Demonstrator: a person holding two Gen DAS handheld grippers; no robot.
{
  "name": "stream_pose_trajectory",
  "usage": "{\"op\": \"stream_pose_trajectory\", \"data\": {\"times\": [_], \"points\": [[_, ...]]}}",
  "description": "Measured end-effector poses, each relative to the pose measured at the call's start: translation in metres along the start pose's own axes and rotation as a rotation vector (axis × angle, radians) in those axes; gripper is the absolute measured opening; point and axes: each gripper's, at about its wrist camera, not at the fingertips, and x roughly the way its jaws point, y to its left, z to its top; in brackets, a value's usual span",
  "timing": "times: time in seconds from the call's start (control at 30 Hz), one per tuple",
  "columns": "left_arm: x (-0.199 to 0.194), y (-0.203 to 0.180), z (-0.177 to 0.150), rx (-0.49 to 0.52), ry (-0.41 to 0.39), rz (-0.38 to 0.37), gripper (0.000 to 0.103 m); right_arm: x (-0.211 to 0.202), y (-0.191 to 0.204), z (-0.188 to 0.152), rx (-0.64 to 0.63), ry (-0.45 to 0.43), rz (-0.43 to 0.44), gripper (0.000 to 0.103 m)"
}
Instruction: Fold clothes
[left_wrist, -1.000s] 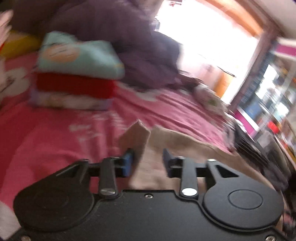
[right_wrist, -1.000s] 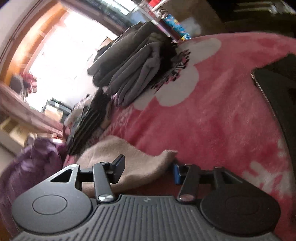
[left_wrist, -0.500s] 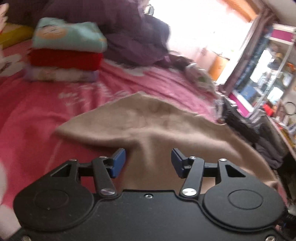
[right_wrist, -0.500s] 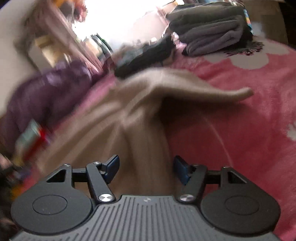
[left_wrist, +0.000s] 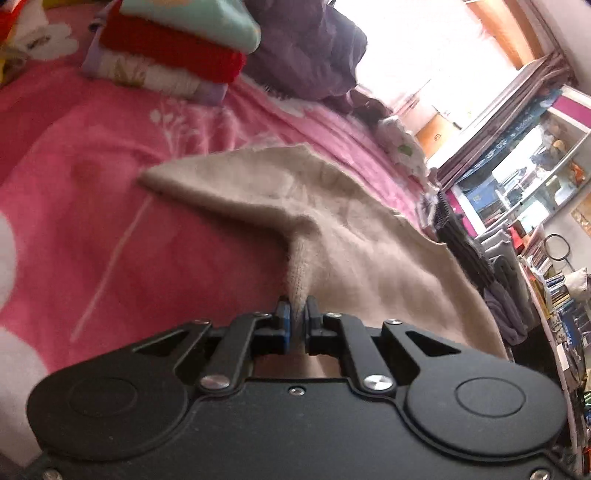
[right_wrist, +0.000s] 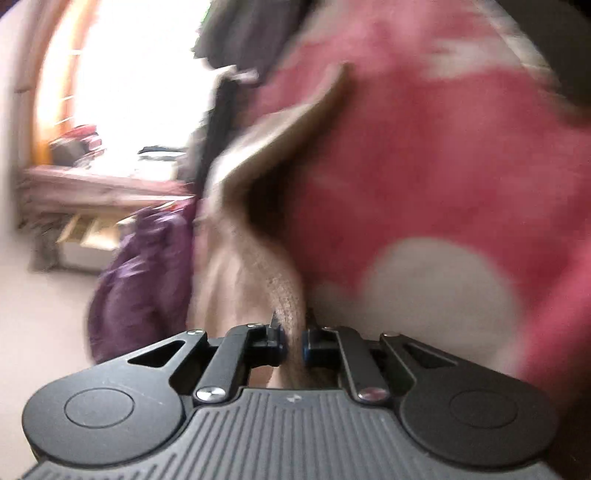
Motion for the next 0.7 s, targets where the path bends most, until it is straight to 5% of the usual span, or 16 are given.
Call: {"op": "stream_pose_trajectory", "data": {"times": [0.1, 0.23, 0.3, 0.33, 0.37, 0.7], "points": [[0.011, 0.004, -0.006, 0.007, 0.057, 0.050, 0.005, -0.004, 0.008, -0.005, -0.090, -0.014, -0.060, 0.014], [0.004, 0.002, 0.001, 0.013, 0.016, 0.067, 0.015, -0.015, 0.034, -0.012, -0.277, -0.077, -0.119, 0.026], [0.004, 0.003, 0.006, -0.001, 0.021, 0.033, 0.028, -0.016, 0.042, -0.012, -0.325, -0.092, -0.138, 0.040], [0.004, 0.001, 0.005, -0.004, 0.027, 0.025, 0.046, -0.015, 0.044, -0.011, -0.327, -0.085, -0.141, 0.044], [0.003, 0.000, 0.004, -0.007, 0.033, 0.017, 0.054, -0.014, 0.045, -0.012, -0.330, -0.075, -0.141, 0.046], [-0.010, -0.015, -0.044, 0.012, 0.156, 0.007, 0.053, -0.024, 0.039, -0.052, -0.390, 0.023, -0.188, 0.045]]}}
